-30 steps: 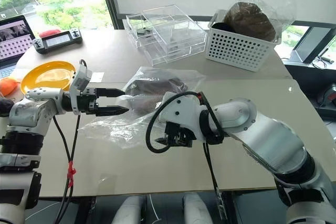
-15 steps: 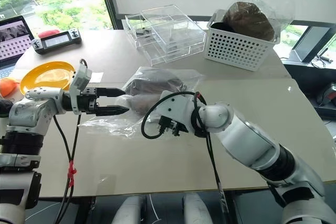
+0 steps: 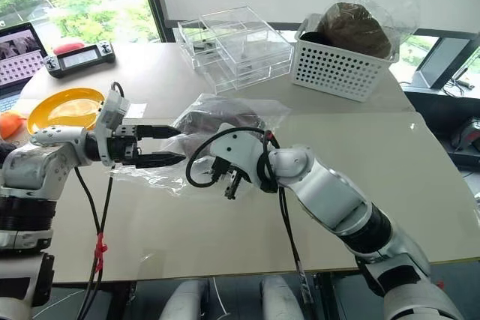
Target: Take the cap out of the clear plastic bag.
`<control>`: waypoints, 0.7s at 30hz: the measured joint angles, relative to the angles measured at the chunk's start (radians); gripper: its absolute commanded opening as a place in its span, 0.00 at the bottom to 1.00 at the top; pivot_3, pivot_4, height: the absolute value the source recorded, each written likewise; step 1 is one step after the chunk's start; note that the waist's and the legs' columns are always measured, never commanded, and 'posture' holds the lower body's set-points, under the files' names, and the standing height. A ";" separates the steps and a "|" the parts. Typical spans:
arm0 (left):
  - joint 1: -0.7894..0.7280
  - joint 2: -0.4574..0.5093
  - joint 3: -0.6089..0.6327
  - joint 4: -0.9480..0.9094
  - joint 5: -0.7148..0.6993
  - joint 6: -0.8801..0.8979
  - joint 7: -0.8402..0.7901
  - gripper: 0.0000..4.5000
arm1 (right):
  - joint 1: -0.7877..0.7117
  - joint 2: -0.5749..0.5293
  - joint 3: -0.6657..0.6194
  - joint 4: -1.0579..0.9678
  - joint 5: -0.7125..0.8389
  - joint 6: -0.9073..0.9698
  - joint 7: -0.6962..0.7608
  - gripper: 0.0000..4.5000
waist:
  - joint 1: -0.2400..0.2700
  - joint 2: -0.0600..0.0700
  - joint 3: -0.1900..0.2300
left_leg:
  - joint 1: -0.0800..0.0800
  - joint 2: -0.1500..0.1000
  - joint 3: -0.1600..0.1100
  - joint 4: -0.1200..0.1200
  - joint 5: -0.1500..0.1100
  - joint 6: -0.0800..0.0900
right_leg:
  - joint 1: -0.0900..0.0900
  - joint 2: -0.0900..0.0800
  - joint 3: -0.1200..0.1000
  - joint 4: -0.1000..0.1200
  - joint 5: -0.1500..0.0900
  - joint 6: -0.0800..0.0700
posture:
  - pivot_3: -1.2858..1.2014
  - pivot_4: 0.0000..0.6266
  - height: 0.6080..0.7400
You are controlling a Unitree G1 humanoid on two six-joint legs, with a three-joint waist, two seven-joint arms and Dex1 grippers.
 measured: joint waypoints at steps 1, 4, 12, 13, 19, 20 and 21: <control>0.022 0.024 0.038 -0.050 -0.047 0.047 0.002 1.00 | -0.001 0.003 0.000 0.020 -0.005 -0.013 0.003 0.03 | 0.000 0.000 0.000 | 0.000 0.000 0.000 0.000 0.000 0.000 | 0.000 0.000 0.000 0.000 0.000 0.000 | 0.52 0.24 0.96; 0.124 0.076 0.170 -0.214 -0.251 0.236 0.045 1.00 | -0.008 0.033 -0.010 0.085 -0.010 -0.051 0.008 0.03 | -0.004 0.000 0.000 | 0.000 0.000 0.001 0.000 0.000 0.000 | 0.000 0.000 0.001 0.000 0.000 0.000 | 0.52 0.24 0.96; 0.413 -0.024 0.358 -0.475 -0.595 0.450 0.407 1.00 | -0.073 0.116 -0.092 0.184 -0.007 -0.120 0.020 0.03 | 0.012 -0.002 -0.001 | 0.002 0.000 -0.001 0.001 0.000 0.000 | 0.002 0.000 0.000 0.000 0.000 0.000 | 0.52 0.24 0.96; 0.425 -0.034 0.361 -0.484 -0.600 0.450 0.431 1.00 | -0.074 0.117 -0.092 0.184 -0.006 -0.123 0.025 0.03 | 0.013 -0.002 -0.001 | 0.002 0.000 0.000 0.001 0.000 0.000 | 0.002 0.000 0.000 0.000 0.000 0.000 | 0.52 0.24 0.96; 0.494 -0.078 0.379 -0.507 -0.651 0.421 0.581 1.00 | -0.080 0.115 -0.091 0.185 -0.006 -0.130 0.064 0.03 | 0.011 -0.002 -0.001 | 0.002 0.000 0.000 0.000 0.000 0.000 | 0.002 0.000 0.000 0.000 0.000 -0.001 | 0.52 0.24 0.96; 0.500 -0.093 0.382 -0.507 -0.670 0.411 0.617 1.00 | -0.080 0.117 -0.091 0.184 -0.006 -0.130 0.071 0.03 | 0.010 -0.002 -0.001 | 0.002 0.000 0.000 0.000 0.000 0.000 | 0.002 0.000 0.000 0.000 0.000 -0.001 | 0.52 0.24 0.96; 0.505 -0.103 0.383 -0.507 -0.676 0.408 0.635 1.00 | -0.081 0.118 -0.090 0.184 -0.006 -0.130 0.075 0.03 | 0.010 -0.002 -0.001 | 0.002 0.000 0.000 0.000 0.000 0.000 | 0.002 0.000 0.000 0.000 0.000 -0.001 | 0.52 0.24 0.96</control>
